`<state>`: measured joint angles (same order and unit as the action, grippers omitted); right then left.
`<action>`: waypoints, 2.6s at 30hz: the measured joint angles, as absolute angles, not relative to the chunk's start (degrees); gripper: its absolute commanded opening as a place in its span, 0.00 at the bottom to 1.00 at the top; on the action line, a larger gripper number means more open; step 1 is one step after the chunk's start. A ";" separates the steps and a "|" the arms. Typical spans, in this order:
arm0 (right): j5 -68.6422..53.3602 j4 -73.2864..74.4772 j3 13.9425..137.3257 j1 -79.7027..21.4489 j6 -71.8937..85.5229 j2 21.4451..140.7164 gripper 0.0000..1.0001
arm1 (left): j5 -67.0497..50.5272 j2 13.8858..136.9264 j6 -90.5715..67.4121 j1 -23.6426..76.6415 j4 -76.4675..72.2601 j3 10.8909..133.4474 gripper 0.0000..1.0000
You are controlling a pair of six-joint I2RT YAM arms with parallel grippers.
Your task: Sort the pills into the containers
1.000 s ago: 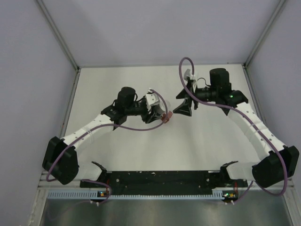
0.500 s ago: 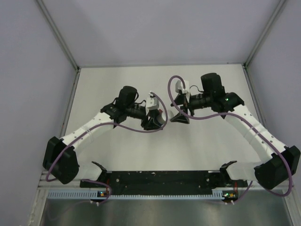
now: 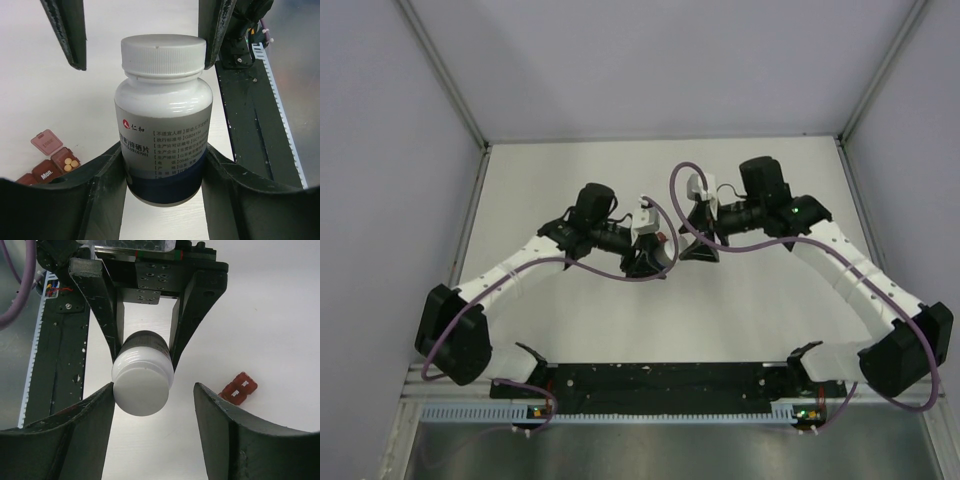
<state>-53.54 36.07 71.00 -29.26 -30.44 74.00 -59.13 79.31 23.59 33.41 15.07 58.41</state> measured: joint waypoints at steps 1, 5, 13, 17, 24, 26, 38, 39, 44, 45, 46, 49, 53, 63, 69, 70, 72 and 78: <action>-53.54 36.10 71.00 -29.43 -30.44 74.08 0.54 | -59.13 79.37 23.64 33.41 15.11 58.41 0.00; -54.28 36.40 71.05 -29.93 -30.20 74.32 0.35 | -58.85 79.48 23.75 33.32 15.27 58.59 0.00; -54.06 36.53 72.07 -30.00 -26.94 76.36 0.19 | -56.49 79.68 23.99 33.26 16.16 58.85 0.00; -53.43 35.16 72.90 -29.85 -22.90 79.02 0.16 | -52.56 79.68 23.68 33.19 16.36 58.67 0.00; -51.66 30.52 74.02 -28.40 -11.92 86.32 0.14 | -40.01 79.61 22.65 33.23 13.63 56.42 0.00; -51.96 28.49 74.61 -26.98 -7.66 89.17 0.14 | -35.24 79.61 22.61 33.50 11.90 55.77 0.00; -56.75 21.43 75.13 -22.70 10.24 99.74 0.38 | -7.90 80.95 25.10 40.69 5.13 52.64 0.00; -57.01 21.37 75.13 -22.57 10.72 99.98 0.42 | -7.07 81.08 25.28 41.01 4.82 52.58 0.00; -57.19 21.30 75.11 -22.33 10.70 100.12 0.73 | -4.82 81.14 25.23 41.63 1.91 52.16 0.00; -57.04 21.47 75.11 -22.31 10.35 100.07 0.76 | -4.84 81.12 25.19 41.63 1.37 52.16 0.00; -56.86 21.82 75.09 -22.28 9.89 99.88 0.80 | -5.02 81.12 25.12 41.58 0.23 52.16 0.00; -56.55 22.74 75.05 -21.93 7.84 98.78 0.84 | -6.68 80.73 24.97 41.56 -1.87 52.16 0.00; -56.47 24.25 75.05 -21.37 3.40 94.74 0.85 | -10.72 79.61 24.67 40.99 -2.13 52.16 0.00; -57.12 35.88 77.10 -20.82 -17.82 83.94 0.85 | -31.70 78.67 24.01 34.85 8.80 58.13 0.00; -56.55 40.32 77.73 -21.85 -27.11 80.77 0.83 | -44.60 79.18 26.74 34.61 17.72 61.73 0.00; -56.27 40.69 77.73 -22.31 -28.10 80.38 0.82 | -46.19 79.59 27.16 34.65 18.90 62.17 0.00; -55.66 41.30 77.73 -23.40 -29.74 79.77 0.82 | -48.64 80.47 27.83 34.65 21.12 62.96 0.00; -54.61 42.48 77.67 -27.27 -32.82 78.28 0.80 | -52.34 82.28 29.36 34.63 25.39 64.62 0.00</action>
<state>-54.61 42.48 77.67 -27.27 -32.82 78.28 -52.34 82.28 29.36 34.63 25.39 64.62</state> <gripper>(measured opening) 0.811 0.585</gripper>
